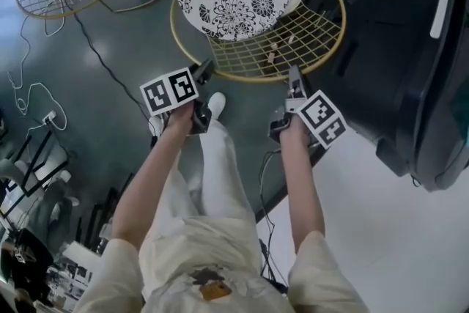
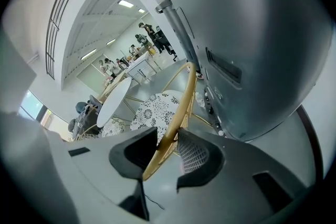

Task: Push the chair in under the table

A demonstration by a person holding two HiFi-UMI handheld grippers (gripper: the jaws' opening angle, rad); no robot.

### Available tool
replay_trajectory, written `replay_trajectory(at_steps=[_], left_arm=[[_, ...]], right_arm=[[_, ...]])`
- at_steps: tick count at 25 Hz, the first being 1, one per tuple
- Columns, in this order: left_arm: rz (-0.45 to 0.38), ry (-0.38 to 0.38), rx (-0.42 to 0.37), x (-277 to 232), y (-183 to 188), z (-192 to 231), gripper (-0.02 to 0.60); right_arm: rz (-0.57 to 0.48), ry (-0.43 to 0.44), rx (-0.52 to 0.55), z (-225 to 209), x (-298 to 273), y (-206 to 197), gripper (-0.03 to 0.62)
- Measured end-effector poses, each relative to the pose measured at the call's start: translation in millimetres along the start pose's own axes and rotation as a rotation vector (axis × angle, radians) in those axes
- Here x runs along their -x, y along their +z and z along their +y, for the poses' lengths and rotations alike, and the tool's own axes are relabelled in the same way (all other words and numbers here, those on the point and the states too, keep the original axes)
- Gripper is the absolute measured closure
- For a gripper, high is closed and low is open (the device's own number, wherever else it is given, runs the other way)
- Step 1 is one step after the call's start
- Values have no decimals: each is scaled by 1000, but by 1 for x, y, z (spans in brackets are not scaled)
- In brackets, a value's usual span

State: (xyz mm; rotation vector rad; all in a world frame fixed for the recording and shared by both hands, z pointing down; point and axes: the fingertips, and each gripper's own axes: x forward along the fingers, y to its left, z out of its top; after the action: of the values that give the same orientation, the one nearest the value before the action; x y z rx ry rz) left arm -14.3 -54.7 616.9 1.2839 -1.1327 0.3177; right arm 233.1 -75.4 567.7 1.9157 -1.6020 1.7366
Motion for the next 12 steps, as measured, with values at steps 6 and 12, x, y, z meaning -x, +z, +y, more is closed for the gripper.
replay_trajectory(at_steps=[6,12], left_arm=[[-2,7,11,0,-2,2,405],[3,-10,0,1,1,-1,402]], right_arm=[[-1,-21,-2,-2,0,-2,484],[-56,-30,-17,1,1,3,484]])
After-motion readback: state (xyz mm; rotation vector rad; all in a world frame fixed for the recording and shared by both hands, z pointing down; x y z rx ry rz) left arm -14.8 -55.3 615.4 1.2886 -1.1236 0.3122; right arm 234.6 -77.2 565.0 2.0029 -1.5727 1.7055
